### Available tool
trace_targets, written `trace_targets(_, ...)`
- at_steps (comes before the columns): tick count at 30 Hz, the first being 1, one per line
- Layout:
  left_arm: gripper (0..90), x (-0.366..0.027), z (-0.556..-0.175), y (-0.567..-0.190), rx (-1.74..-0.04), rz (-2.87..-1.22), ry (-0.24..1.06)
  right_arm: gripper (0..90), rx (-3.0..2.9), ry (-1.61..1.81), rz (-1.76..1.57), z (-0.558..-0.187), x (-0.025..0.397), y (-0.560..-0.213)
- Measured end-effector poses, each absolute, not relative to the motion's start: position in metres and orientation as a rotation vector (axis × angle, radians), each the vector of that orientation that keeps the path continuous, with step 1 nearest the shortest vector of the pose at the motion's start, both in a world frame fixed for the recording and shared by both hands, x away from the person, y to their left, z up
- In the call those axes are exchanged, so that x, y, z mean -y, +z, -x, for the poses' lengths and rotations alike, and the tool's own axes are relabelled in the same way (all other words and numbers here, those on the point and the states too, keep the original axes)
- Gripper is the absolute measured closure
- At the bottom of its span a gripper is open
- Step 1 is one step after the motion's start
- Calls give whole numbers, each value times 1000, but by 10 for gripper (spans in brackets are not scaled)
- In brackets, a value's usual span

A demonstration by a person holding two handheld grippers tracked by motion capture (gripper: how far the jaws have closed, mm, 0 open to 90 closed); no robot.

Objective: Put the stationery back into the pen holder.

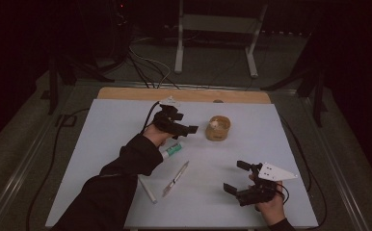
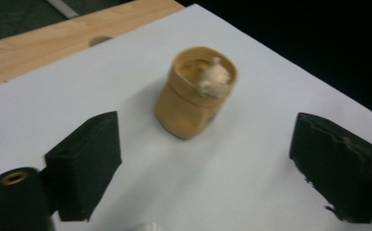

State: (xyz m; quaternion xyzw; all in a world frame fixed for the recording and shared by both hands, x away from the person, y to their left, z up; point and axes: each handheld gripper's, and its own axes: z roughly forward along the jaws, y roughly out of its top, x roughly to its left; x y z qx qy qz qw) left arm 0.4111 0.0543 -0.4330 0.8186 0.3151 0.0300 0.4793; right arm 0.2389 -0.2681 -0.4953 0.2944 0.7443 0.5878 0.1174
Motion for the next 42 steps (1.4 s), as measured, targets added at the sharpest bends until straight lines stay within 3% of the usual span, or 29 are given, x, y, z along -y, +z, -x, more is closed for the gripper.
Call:
trace_targets(3,25,-58,-403,-428,-767,-1989,50,0,-2177,1724,-864,-238,268,-494)
trace_targets(8,17,-65,-386,-418,-758,-1987,128,0,-2177,1723,-860,-238,267,-494)
trace_targets(22,3,-83,-345,-409,-811,-1980,183,0,-2183,1724,-862,-238,265,-495)
trace_targets(42,5,-77,-280,-449,-873,-2015,249,0,-2182,1727,-861,-237,264,-494)
